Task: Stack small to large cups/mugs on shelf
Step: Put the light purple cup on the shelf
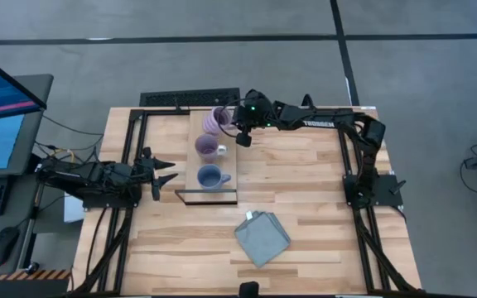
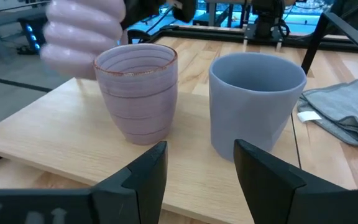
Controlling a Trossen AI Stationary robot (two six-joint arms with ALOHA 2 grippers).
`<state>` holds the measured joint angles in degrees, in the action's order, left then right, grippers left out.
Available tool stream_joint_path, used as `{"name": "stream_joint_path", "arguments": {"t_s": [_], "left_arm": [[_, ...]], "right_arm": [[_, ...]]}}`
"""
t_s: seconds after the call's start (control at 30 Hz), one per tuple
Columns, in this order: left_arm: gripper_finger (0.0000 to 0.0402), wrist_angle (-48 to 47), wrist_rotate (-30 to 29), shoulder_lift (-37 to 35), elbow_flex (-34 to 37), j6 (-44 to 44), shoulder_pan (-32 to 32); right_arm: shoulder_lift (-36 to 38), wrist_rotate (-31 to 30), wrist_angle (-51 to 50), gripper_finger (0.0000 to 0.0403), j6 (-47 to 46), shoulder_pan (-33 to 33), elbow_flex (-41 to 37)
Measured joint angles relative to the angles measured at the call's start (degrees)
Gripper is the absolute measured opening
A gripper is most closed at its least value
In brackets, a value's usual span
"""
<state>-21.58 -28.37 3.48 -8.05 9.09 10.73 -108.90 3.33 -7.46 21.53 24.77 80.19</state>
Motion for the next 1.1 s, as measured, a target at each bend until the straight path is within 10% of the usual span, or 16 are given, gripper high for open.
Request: {"name": "stream_joint_path", "arguments": {"t_s": [1.1], "left_arm": [[0.0177, 0.02, -0.78, 0.01, 0.00, -1.08, 0.00]], "right_arm": [[-1.12, -3.62, -4.49, 0.0062, -0.11, -0.74, 0.04]]}}
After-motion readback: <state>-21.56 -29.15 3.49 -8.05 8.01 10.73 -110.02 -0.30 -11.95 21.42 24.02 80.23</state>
